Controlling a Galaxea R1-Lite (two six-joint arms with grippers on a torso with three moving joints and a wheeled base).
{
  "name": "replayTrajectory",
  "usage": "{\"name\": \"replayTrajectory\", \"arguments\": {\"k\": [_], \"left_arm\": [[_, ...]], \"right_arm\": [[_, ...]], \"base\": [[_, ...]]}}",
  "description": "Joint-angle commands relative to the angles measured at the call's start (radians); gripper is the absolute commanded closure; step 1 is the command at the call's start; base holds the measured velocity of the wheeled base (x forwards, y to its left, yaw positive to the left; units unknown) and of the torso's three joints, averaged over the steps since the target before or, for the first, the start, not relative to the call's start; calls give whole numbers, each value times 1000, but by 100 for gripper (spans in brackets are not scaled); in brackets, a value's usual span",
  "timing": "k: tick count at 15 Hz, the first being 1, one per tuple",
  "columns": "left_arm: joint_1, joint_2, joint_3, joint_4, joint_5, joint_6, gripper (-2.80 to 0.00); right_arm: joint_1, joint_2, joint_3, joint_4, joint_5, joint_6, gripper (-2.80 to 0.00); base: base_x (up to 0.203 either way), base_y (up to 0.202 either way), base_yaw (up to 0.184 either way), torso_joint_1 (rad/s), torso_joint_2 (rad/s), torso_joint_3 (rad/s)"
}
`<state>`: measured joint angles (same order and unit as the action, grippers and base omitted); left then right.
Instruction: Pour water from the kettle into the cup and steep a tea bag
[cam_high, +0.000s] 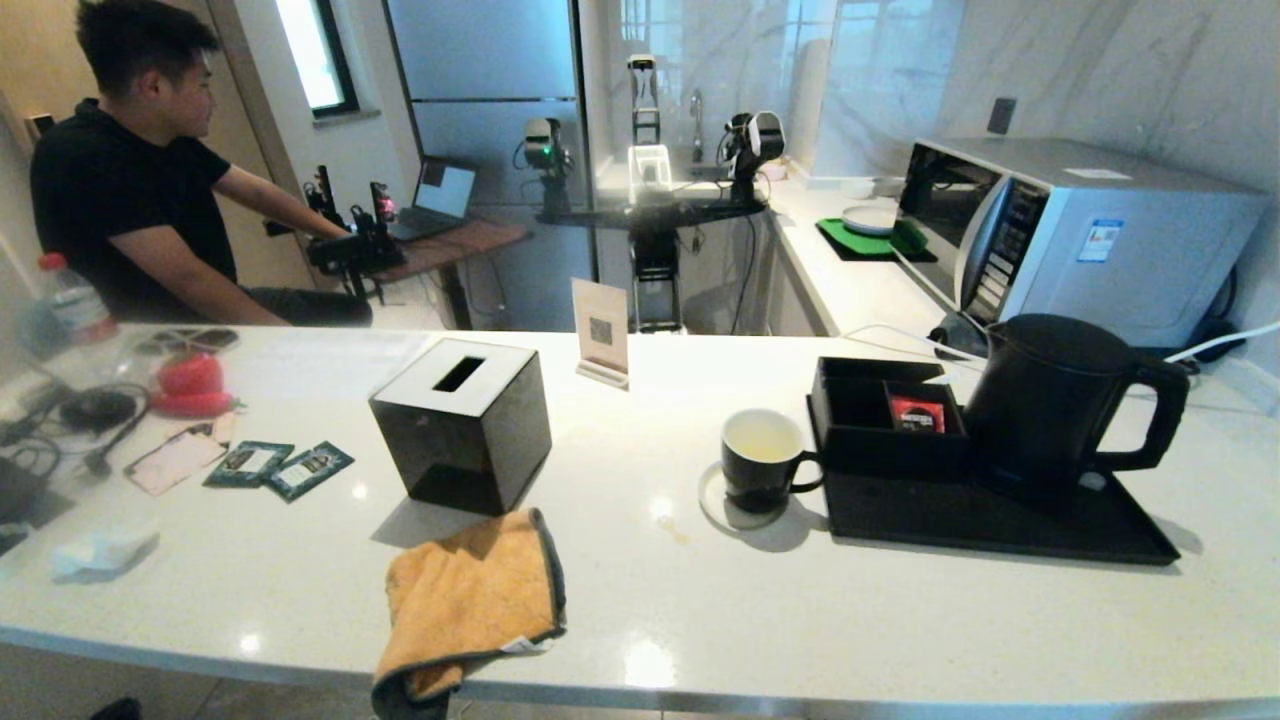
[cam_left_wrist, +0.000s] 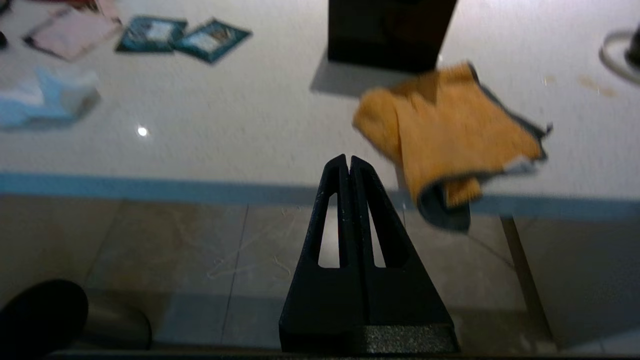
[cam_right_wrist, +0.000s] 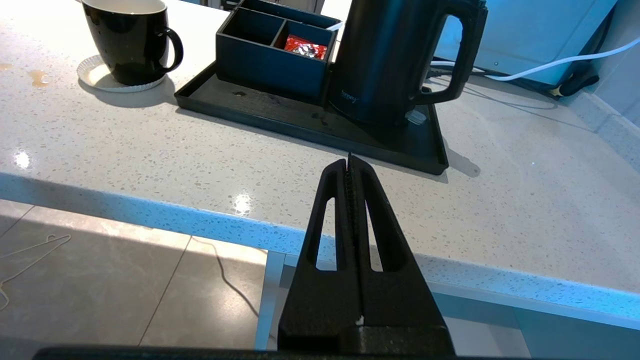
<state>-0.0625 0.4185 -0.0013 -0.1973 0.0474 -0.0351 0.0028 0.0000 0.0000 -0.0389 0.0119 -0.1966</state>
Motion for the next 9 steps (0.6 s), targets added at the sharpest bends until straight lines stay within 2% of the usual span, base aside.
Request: {"name": "replayTrajectory", "arguments": {"k": [1,4,7,9], "left_arm": [[-20,-124,1,95,-5,0,0],[-22,-132,1,145,-12,1,0],[29,-166,1,195,-38,0,0],[35,-204,1,196,-41,-2,0]], "right_arm": [[0,1,0,-1,0,-1,0],[0,0,0,-1,0,-1,0],[0,0,0,-1,0,-1,0],[0,0,0,1,0,-1,0]], "base": [[0,0,0,0,0,0],[0,0,0,0,0,0],[0,0,0,0,0,0],[0,0,0,0,0,0]]}}
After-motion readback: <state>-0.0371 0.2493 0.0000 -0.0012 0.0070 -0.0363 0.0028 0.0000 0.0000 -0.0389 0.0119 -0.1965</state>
